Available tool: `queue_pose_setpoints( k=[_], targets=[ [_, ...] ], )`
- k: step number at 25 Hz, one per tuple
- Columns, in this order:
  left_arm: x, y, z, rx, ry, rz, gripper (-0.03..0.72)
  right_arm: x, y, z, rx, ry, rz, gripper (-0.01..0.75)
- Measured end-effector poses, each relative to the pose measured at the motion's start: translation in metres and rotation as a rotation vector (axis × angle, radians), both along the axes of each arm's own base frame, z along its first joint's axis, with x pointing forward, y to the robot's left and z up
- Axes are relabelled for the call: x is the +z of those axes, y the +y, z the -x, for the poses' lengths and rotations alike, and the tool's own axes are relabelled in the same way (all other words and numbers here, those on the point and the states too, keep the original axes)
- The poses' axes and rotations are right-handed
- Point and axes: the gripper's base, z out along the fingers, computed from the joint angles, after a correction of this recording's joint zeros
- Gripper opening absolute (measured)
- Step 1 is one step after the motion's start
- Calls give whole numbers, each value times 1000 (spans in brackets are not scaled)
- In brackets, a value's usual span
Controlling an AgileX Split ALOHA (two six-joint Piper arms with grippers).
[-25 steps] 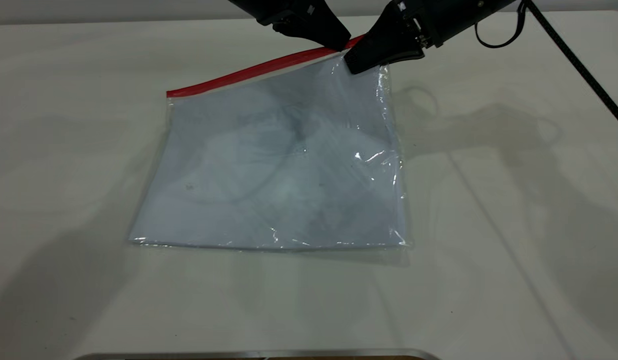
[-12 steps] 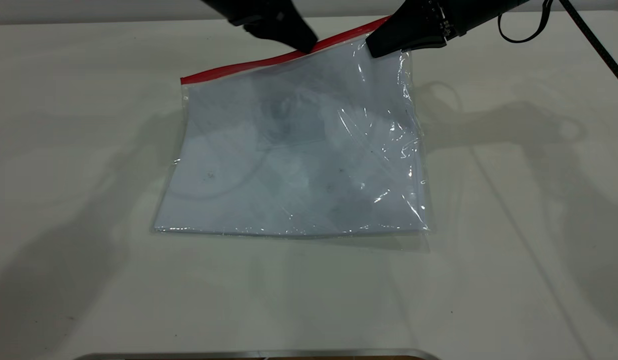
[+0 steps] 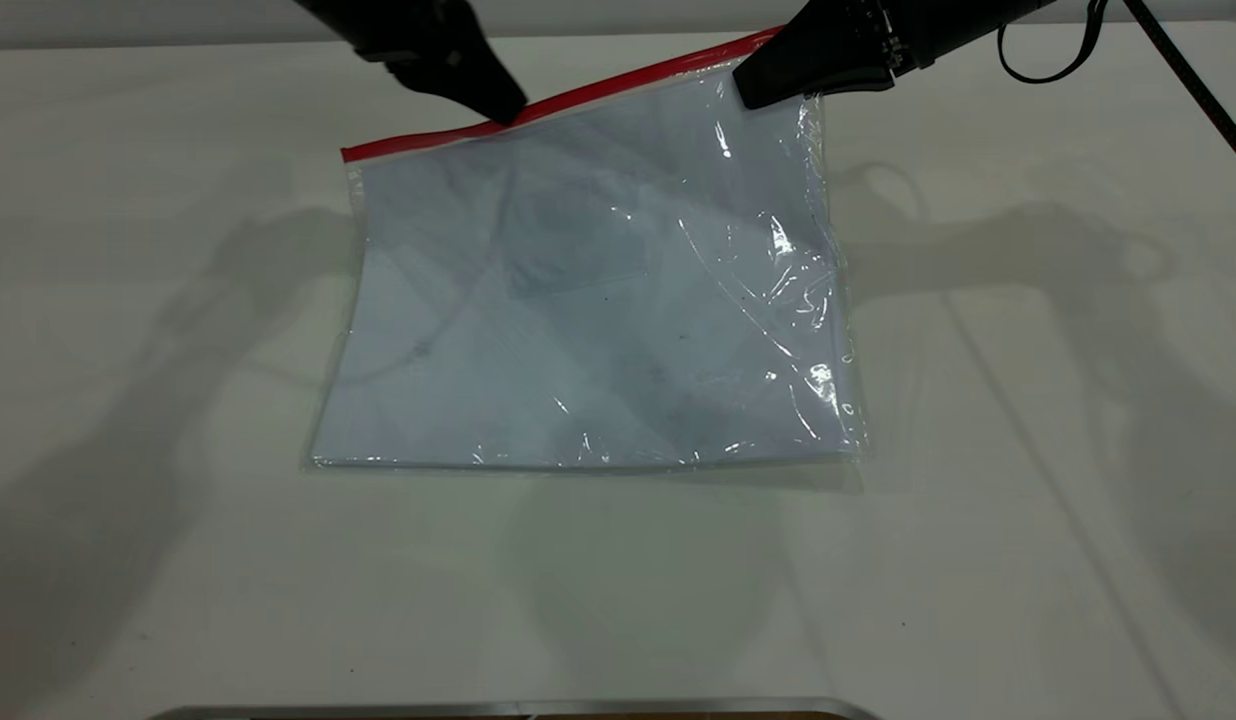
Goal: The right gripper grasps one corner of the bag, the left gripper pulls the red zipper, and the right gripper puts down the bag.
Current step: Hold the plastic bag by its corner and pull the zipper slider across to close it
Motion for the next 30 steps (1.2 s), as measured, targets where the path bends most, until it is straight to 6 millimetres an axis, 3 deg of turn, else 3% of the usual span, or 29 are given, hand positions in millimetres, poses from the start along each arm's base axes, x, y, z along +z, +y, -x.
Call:
queue_pose_setpoints(
  k=[7,12,16,21,23,30],
  targets=[
    [-4,37,-7,61,11,-70,123,0,-2,-1,-3,-2,2,33],
    [-5,52,-10,84,12,-87,123,0,-2,-1,-3,-3,2,33],
    [-4,52,-11,111,26,-50,123,0,-2,-1,-4,-3,2,33],
    [2,29,-6,77,52,60,140,0,-2,-1,-4,-3,2,33],
    [3,19,-3,55,62,76,180,0,-2,-1,-4,-3,2,33],
    [-10,0,-5,43,28,63,438,0,-2,0,-1,-2,0,33]
  ],
)
